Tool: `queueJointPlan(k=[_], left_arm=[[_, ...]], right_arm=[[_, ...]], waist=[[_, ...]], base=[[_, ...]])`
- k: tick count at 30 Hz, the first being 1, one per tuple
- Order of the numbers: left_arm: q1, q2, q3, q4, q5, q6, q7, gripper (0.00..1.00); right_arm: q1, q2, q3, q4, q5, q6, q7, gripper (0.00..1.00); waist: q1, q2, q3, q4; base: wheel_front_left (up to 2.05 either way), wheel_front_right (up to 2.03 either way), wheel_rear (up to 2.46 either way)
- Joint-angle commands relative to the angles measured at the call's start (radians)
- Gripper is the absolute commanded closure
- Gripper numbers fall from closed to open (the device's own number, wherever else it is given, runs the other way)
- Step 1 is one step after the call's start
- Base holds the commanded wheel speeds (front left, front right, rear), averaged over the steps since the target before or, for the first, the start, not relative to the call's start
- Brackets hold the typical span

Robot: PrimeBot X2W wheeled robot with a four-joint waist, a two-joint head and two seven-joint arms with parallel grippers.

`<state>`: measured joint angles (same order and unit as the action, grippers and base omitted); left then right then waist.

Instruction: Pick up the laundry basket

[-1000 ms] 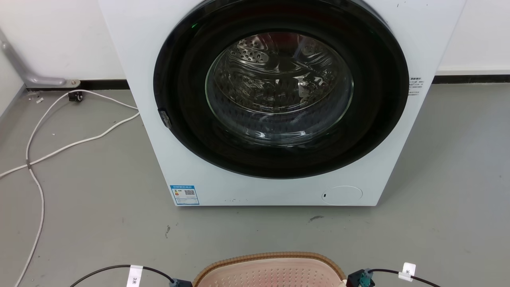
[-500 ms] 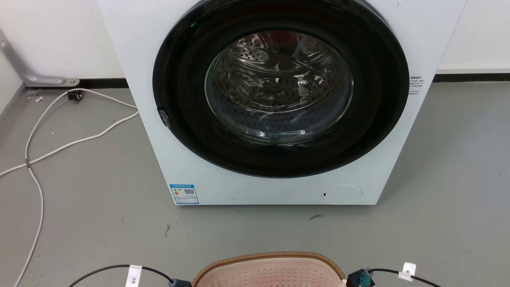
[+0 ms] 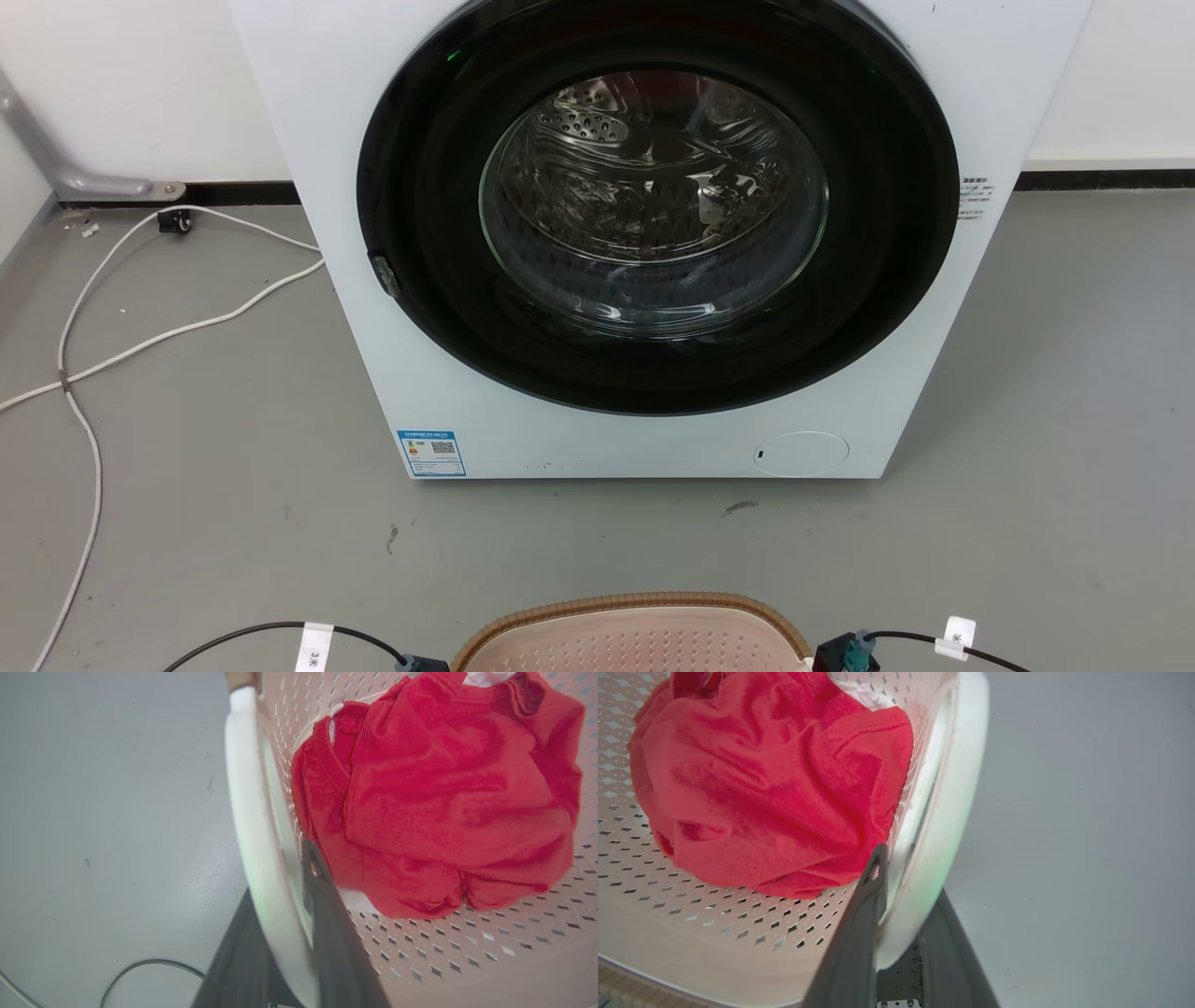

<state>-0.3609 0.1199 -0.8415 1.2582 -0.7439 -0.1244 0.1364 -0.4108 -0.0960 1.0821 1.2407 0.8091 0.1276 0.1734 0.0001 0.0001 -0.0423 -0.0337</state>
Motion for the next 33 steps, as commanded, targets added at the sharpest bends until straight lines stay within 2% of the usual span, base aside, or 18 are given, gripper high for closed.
queueJointPlan(k=[1,33], left_arm=[[-0.021,-0.009,-0.009,-0.008,-0.004,-0.009,-0.009,1.0],[-0.028,0.004,-0.086,0.001,-0.078,-0.009,-0.022,1.0]], right_arm=[[-0.018,0.011,0.009,-0.006,0.003,0.006,-0.006,1.0],[-0.031,0.017,0.087,0.01,0.081,0.006,-0.014,1.0]], waist=[[-0.0001,-0.0001,0.0,0.0],[-0.0001,-0.0001,0.0,-0.005]], base=[[0.0,0.0,0.0],[0.0,0.0,0.0]])
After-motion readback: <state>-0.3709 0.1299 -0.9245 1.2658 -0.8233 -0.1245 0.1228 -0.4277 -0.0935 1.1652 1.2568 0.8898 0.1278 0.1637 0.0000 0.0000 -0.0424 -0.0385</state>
